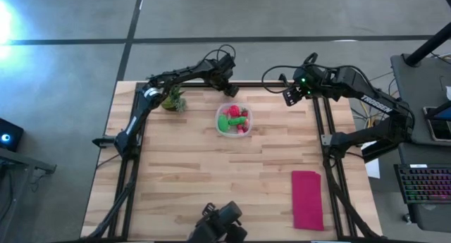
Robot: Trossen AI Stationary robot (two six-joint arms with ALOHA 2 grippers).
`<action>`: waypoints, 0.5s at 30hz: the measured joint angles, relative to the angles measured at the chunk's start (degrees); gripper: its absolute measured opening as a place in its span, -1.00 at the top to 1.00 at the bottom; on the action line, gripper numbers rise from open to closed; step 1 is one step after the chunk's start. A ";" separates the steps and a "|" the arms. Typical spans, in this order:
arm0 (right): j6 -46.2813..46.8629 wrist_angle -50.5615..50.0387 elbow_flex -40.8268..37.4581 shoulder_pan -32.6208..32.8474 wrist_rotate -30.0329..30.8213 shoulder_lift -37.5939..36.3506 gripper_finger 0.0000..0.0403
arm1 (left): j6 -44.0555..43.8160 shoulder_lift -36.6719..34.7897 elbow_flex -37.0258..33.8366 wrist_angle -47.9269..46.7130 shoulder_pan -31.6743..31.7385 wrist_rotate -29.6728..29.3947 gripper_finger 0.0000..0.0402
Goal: Pick and placing Produce into tupperware
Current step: Put the kiwi into the transparent bin
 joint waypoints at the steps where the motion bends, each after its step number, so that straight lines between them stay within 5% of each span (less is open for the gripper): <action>1: 0.18 0.00 0.00 0.00 0.00 0.00 -0.13 | 0.18 0.00 0.00 0.52 -0.05 0.12 -0.16; 15: 0.69 -0.01 0.00 0.00 0.00 0.00 -0.13 | 5.92 -0.02 3.15 0.54 -1.94 -0.08 -0.16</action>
